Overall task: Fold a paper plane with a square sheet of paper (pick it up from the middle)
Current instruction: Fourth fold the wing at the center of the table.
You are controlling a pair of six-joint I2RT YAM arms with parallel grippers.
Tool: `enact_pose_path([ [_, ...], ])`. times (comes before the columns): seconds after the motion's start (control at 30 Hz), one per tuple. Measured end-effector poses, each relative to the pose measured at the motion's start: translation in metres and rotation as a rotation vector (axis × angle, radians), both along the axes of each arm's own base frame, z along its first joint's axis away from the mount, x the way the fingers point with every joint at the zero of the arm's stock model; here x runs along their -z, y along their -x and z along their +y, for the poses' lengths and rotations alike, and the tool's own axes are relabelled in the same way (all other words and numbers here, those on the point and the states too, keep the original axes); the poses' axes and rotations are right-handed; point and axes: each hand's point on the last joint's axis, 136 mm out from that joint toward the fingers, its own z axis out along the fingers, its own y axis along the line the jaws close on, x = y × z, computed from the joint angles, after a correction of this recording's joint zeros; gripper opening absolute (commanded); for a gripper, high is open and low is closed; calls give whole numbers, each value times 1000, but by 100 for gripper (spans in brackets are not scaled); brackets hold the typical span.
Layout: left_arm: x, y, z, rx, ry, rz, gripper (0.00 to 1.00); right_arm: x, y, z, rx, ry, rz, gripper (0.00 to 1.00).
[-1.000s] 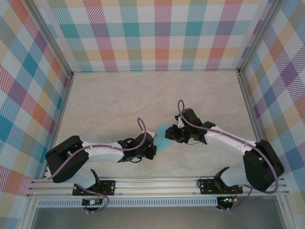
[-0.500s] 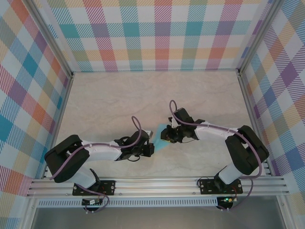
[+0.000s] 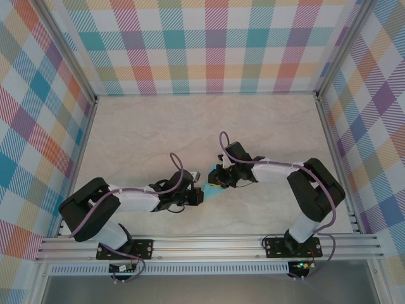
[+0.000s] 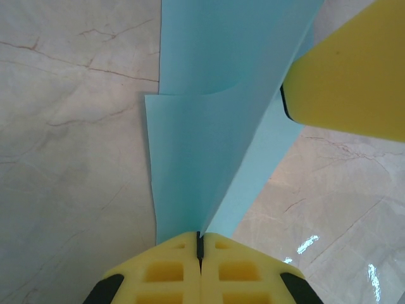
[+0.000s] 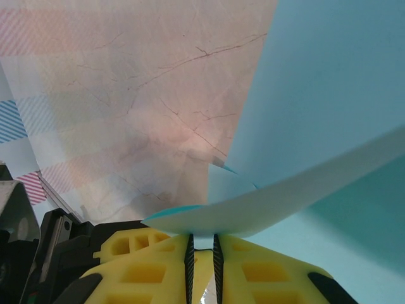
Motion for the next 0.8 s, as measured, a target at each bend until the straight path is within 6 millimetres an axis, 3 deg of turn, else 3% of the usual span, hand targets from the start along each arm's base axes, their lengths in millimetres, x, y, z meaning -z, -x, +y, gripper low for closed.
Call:
enact_pose_path([
  [0.1, 0, 0, 0, -1, 7, 0, 13, -1, -3, 0, 6, 3, -10, 18],
  [0.3, 1, 0, 2, 0, 3, -1, 21, 0, -7, 0, 18, 20, -18, 18],
  [0.67, 1, 2, 9, 25, -39, -25, 21, 7, -6, -4, 26, 46, -6, 18],
  [0.8, 2, 3, 11, 39, -52, -31, 15, 7, -6, -4, 27, 49, -5, 18],
])
